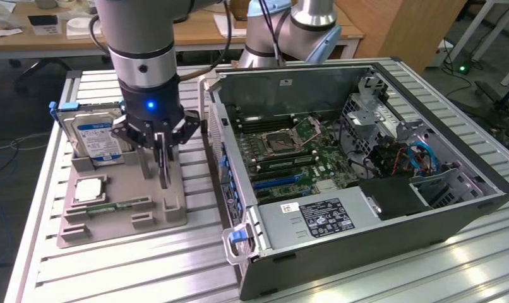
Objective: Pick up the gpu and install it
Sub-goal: 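Pick up the gpu and move the gpu toward the slot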
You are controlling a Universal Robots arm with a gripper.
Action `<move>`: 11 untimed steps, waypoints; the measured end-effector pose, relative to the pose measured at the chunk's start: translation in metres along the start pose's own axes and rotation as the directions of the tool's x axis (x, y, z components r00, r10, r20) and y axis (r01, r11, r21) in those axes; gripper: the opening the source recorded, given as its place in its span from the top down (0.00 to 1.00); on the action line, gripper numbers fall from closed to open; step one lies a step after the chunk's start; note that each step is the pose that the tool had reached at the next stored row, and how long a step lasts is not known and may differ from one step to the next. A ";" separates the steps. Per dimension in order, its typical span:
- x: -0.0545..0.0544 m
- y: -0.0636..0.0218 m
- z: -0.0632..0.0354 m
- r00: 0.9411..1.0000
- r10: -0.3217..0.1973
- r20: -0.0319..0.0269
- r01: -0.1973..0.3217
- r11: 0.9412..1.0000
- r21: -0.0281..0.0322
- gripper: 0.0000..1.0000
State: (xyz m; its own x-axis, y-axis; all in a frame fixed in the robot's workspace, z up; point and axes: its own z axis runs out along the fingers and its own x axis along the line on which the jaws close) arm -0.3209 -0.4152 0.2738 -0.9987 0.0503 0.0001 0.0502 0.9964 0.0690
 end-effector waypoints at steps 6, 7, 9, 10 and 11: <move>0.000 0.0008 -0.0120 1.000 0.000 0.000 0.000 1.000 -0.006 0.73; 0.000 0.0010 -0.0141 1.000 0.000 0.000 0.000 1.000 -0.008 0.73; 0.000 0.0013 -0.0188 1.000 0.000 0.000 0.000 1.000 -0.011 0.73; 0.000 0.0015 -0.0212 1.000 0.000 0.000 0.000 1.000 -0.012 0.73; 0.000 0.0016 -0.0237 1.000 0.000 -0.001 0.000 1.000 -0.013 0.73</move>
State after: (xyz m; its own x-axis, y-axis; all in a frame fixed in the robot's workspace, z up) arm -0.3209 -0.4152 0.2976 -0.9987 0.0502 0.0007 0.0501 0.9954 0.0822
